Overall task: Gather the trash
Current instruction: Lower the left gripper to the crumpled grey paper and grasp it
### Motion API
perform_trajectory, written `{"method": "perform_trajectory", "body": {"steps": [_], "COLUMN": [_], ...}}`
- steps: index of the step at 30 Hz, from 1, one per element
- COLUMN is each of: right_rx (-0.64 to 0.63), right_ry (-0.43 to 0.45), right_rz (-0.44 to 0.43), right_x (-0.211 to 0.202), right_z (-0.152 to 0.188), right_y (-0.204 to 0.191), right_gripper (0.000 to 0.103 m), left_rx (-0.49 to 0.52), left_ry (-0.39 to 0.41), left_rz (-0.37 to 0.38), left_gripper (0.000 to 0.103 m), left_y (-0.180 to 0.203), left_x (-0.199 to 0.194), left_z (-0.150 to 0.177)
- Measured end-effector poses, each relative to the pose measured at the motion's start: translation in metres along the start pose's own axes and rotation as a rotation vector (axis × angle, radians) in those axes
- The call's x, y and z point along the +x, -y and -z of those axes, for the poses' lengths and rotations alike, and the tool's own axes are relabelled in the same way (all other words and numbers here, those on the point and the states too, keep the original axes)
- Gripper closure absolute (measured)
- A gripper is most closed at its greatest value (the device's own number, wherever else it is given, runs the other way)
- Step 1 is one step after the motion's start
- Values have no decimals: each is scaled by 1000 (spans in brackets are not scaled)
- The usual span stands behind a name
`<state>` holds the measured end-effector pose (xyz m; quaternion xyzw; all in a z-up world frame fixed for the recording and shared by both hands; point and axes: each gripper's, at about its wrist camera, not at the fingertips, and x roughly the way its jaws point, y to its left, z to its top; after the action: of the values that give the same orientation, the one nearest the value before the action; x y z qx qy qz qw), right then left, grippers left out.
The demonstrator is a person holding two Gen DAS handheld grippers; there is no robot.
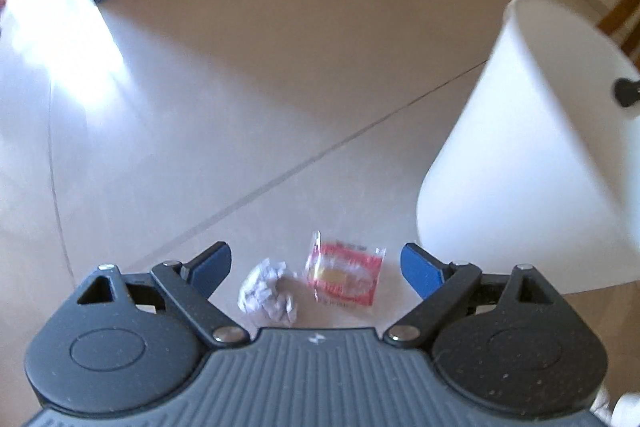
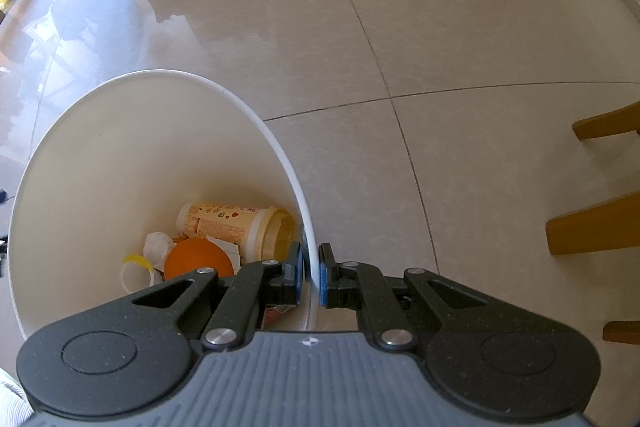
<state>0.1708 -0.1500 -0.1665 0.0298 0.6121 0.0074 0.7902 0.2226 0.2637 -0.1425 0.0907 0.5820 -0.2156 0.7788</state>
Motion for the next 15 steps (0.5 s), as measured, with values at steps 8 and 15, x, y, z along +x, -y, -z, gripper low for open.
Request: {"method": "perform_trajectory", "body": {"steps": [8,15], "right_rx": [7,6], "right_ry": [5,7], "right_rz": [1,4], "right_x": [0,1], "right_z": [1,1], "right_y": [0,2], "right_gripper": [93,93], "left_rx": [-157,-259], "left_ry": [-13,-44], "left_rz": [-17,-52], "left_gripper": [15,25], "left_y": [-29,-42], "left_x": [55,94], "left_z": [34,55]}}
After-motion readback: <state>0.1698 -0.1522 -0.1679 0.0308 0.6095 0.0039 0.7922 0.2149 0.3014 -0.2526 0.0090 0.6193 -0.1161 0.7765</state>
